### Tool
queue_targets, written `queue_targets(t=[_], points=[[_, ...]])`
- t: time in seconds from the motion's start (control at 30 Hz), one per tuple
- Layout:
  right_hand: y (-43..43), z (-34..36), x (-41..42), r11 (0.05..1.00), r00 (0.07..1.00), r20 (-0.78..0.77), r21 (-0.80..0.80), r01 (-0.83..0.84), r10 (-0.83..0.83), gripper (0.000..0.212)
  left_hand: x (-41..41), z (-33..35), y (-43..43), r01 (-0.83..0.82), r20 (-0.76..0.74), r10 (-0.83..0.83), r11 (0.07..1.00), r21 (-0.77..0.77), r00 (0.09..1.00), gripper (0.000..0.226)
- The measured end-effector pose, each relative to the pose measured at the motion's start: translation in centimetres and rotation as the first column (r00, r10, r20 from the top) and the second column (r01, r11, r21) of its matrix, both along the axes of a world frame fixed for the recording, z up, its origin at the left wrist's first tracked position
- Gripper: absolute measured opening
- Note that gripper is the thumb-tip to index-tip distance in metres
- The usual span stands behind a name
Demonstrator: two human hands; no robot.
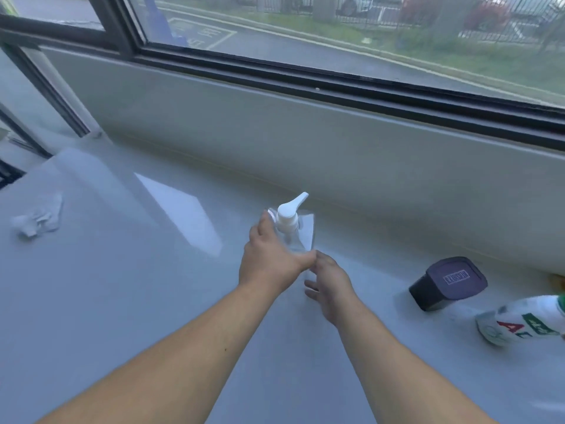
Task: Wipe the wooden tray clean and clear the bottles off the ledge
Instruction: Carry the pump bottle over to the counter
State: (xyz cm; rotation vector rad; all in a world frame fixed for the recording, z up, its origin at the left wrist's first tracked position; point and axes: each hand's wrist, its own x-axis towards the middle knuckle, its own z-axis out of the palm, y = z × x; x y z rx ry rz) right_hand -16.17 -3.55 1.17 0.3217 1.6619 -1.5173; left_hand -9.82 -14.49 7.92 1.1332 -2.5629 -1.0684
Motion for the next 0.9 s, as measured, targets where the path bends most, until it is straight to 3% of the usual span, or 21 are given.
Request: queue_targets(t=[0.17, 0.33, 0.5, 0.7, 0.73, 0.8, 0.9], points=[[-10.6, 1.8, 7.8, 0.979, 0.979, -0.052, -0.048, -0.197, 0.195, 0.045, 9.9, 2.1, -9.2, -0.176, -0.036, 0.174, 0.984, -0.042, 0.984, 0.111], [-22.9, 3.9, 22.0, 0.904, 0.905, -0.100, -0.079, -0.421, 0.413, 0.048, 26.2, 4.1, -19.7, -0.380, -0.054, 0.377, 0.922, -0.077, 0.925, 0.117], [-34.0, 5.4, 41.7, 0.757, 0.762, -0.127, -0.094, -0.646, 0.635, 0.052, 47.8, 5.5, -28.7, -0.578, -0.057, 0.575, 0.813, -0.075, 0.816, 0.131], [-44.1, 5.9, 68.3, 0.535, 0.546, -0.119, -0.111, -0.838, 0.830, 0.051, 75.6, 5.7, -35.5, -0.779, -0.068, 0.777, 0.621, -0.088, 0.626, 0.132], [-44.6, 6.1, 69.9, 0.523, 0.534, -0.096, -0.119, -0.844, 0.840, 0.051, 77.3, 5.8, -35.8, -0.785, -0.059, 0.784, 0.611, -0.101, 0.617, 0.130], [-47.6, 5.5, 81.9, 0.426, 0.432, -0.078, -0.086, -0.901, 0.898, 0.051, 89.2, 4.9, -37.0, -0.864, -0.040, 0.864, 0.498, -0.079, 0.502, 0.130], [-48.8, 5.8, 86.3, 0.391, 0.399, -0.054, -0.116, -0.913, 0.915, 0.054, 93.8, 5.2, -37.4, -0.874, -0.034, 0.877, 0.474, -0.103, 0.480, 0.128]])
